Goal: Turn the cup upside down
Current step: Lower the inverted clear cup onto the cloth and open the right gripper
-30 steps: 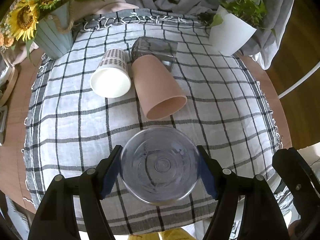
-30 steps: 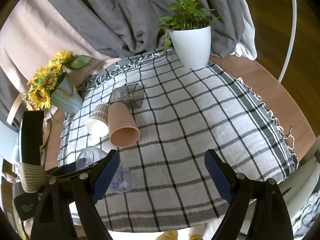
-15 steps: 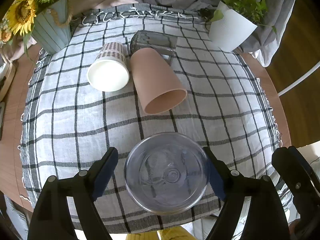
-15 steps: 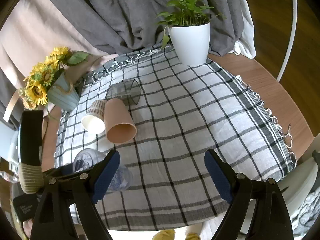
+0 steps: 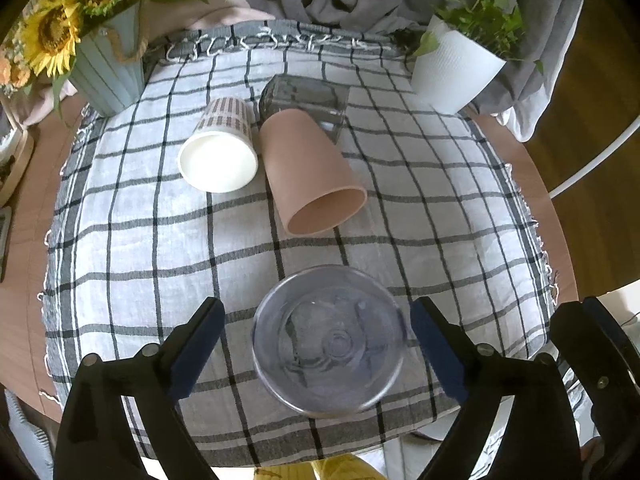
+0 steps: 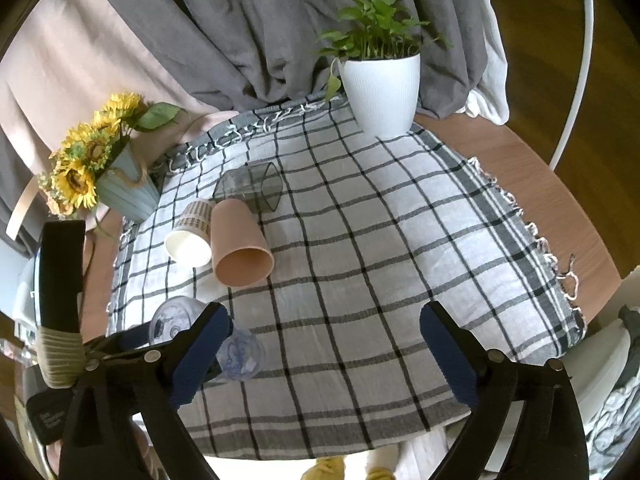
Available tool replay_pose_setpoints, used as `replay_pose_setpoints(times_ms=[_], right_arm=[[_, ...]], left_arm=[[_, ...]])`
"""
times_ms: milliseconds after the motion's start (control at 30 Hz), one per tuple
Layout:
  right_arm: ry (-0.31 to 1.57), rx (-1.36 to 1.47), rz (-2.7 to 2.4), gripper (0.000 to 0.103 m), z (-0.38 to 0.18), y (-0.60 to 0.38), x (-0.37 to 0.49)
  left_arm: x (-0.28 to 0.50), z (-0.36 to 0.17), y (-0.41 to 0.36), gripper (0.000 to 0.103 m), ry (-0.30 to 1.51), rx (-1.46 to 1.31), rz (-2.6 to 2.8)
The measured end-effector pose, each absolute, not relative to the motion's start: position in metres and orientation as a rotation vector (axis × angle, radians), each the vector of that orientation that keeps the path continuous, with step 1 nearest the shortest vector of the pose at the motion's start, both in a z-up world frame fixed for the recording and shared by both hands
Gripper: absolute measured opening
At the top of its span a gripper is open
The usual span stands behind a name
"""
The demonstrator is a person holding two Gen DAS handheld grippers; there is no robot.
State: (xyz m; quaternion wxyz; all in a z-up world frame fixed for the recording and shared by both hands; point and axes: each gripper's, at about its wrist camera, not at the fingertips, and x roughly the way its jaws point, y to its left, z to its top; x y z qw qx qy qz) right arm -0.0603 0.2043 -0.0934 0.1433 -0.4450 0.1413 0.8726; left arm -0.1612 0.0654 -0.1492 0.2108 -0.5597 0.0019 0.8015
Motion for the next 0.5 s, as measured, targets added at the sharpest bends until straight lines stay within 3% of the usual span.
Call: replay_pose_setpoints(times_ms=[500], right_arm=[[0.308,-1.153,2.636,0.097,-0.036,0.184,-0.008]], left_arm=[[-0.095,-0.086,0.025,0.099,-0.052,-1.407,2.459]])
